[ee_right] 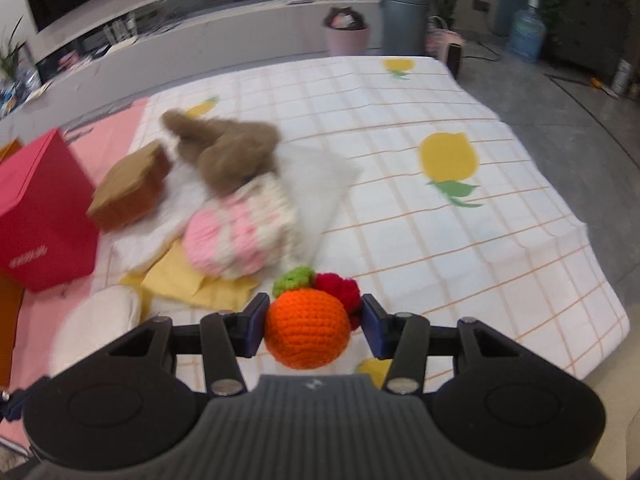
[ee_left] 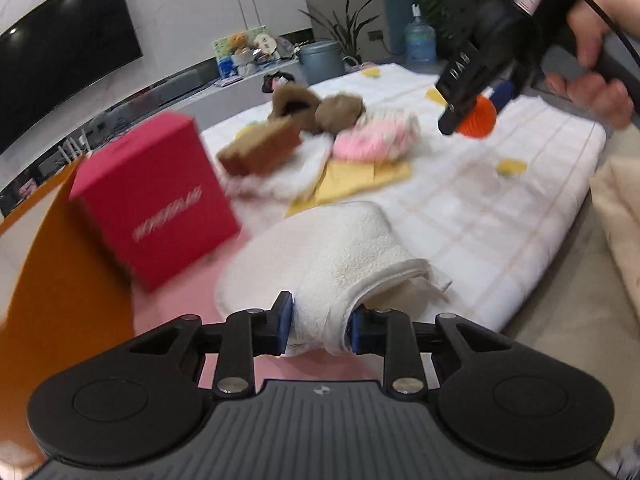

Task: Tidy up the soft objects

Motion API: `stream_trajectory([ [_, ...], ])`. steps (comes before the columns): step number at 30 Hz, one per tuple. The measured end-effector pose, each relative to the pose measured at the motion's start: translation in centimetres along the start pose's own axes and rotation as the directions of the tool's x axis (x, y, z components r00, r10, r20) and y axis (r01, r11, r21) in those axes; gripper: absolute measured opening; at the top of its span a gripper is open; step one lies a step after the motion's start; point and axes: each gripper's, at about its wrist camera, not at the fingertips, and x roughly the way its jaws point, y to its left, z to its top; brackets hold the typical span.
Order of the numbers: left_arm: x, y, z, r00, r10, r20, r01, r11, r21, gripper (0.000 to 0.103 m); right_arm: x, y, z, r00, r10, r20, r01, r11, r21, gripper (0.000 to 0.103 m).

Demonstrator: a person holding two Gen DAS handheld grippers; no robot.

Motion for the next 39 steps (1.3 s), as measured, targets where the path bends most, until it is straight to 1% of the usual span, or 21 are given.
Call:
stream_trajectory([
  [2, -0.1, -0.4, -0.7, 1.0, 0.011, 0.007, -0.011, 0.999, 0.042, 0.041, 0.2, 1.0, -0.4, 1.0, -0.002, -0.012, 0.002, 1.0, -0.028, 0.049],
  [3, -0.1, -0.7, -0.9, 1.0, 0.006, 0.014, -0.008, 0.997, 0.08, 0.05, 0.3, 1.4, -0.7, 1.0, -0.002, -0.018, 0.002, 0.999, -0.04, 0.049],
  [5, 0.2, -1.5, -0.9, 0.999, 0.016, 0.033, -0.021, 0.988, 0.154, 0.078, 0.2, 2.0, -1.1, 1.0, -0.001, -0.023, 0.0, 0.998, -0.06, 0.049],
  [6, 0.3, -1.8, -0.8, 0.998, 0.03, 0.049, -0.038, 0.983, 0.177, 0.082, 0.2, 2.3, -1.3, 1.0, -0.001, -0.024, -0.001, 0.998, -0.07, 0.049],
  [7, 0.5, -2.2, -0.8, 0.997, 0.046, 0.062, -0.058, 0.978, 0.198, 0.087, 0.3, 2.3, -1.3, 1.0, 0.001, -0.023, -0.002, 0.997, -0.08, 0.049],
  [9, 1.0, -2.5, -0.5, 0.995, 0.057, 0.077, -0.073, 0.972, 0.222, 0.087, 0.4, 2.4, -1.3, 1.0, 0.001, -0.023, -0.003, 0.996, -0.086, 0.049],
  [13, 2.0, -2.8, 0.0, 0.995, 0.039, 0.097, -0.062, 0.967, 0.246, 0.088, 0.6, 2.1, -1.1, 1.0, 0.003, -0.023, -0.005, 0.997, -0.077, 0.049],
  [16, 2.8, -2.1, 0.6, 0.996, 0.007, 0.084, -0.024, 0.98, 0.199, 0.082, 0.9, 2.0, -1.2, 1.0, 0.006, -0.03, -0.008, 0.997, -0.073, 0.049],
  [17, 3.0, -1.7, 0.8, 0.997, -0.012, 0.073, -0.001, 0.986, 0.166, 0.071, 1.0, 1.9, -1.2, 0.999, 0.007, -0.032, -0.009, 0.997, -0.073, 0.049],
  [18, 3.2, -1.3, 1.0, 0.997, -0.049, 0.058, 0.042, 0.991, 0.125, 0.063, 1.0, 1.9, -1.2, 0.999, 0.008, -0.034, -0.011, 0.997, -0.073, 0.049],
  [19, 3.4, -0.9, 1.1, 0.995, -0.094, 0.043, 0.09, 0.992, 0.085, 0.045, 1.0, 1.9, -1.2, 0.999, 0.01, -0.034, -0.012, 0.997, -0.074, 0.049],
  [20, 3.5, -0.5, 1.2, 0.991, -0.133, 0.03, 0.131, 0.99, 0.048, 0.035, 1.0, 1.9, -1.2, 0.999, 0.011, -0.033, -0.013, 0.997, -0.074, 0.049],
  [22, 3.8, 0.0, 1.4, 0.986, -0.167, 0.016, 0.167, 0.986, -0.012, 0.028, 0.9, 2.0, -1.2, 0.999, 0.014, -0.029, -0.016, 0.997, -0.073, 0.049],
  [23, 3.9, 0.1, 1.5, 0.986, -0.169, 0.014, 0.169, 0.985, -0.018, 0.024, 0.8, 2.1, -1.1, 0.999, 0.017, -0.027, -0.019, 0.997, -0.073, 0.049],
  [24, 3.9, 0.1, 1.5, 0.987, -0.159, 0.014, 0.159, 0.987, -0.015, 0.018, 0.7, 2.1, -1.2, 0.999, 0.024, -0.025, -0.025, 0.997, -0.072, 0.049],
  [26, 3.4, 0.7, 1.7, 0.985, -0.17, 0.024, 0.171, 0.984, -0.042, 0.015, 0.6, 2.2, -1.2, 0.999, 0.044, -0.028, -0.046, 0.997, -0.068, 0.049],
  [29, 2.6, 2.3, 2.4, 0.971, -0.236, 0.026, 0.237, 0.957, -0.169, 0.015, 0.1, 2.5, -1.3, 0.998, 0.054, -0.018, -0.055, 0.996, -0.066, 0.049],
  [30, 2.2, 2.8, 2.6, 0.971, -0.238, 0.033, 0.24, 0.951, -0.195, 0.015, -0.3, 2.7, -1.4, 0.999, 0.053, -0.009, -0.053, 0.996, -0.073, 0.048],
  [33, 1.0, 3.3, 3.3, 0.982, -0.18, 0.048, 0.186, 0.957, -0.221, 0.014, -1.4, 3.3, -1.5, 0.999, 0.046, 0.021, -0.044, 0.995, -0.087, 0.048],
  [35, 0.4, 3.9, 3.7, 0.985, -0.165, 0.041, 0.17, 0.956, -0.241, 0.014, -2.2, 3.7, -1.7, 0.998, 0.049, 0.031, -0.046, 0.995, -0.091, 0.048],
  [39, -0.4, 5.5, 4.4, 0.986, -0.164, 0.021, 0.162, 0.931, -0.327, 0.014, -3.5, 4.7, -2.6, 0.998, 0.044, 0.047, -0.039, 0.994, -0.105, 0.048],
])
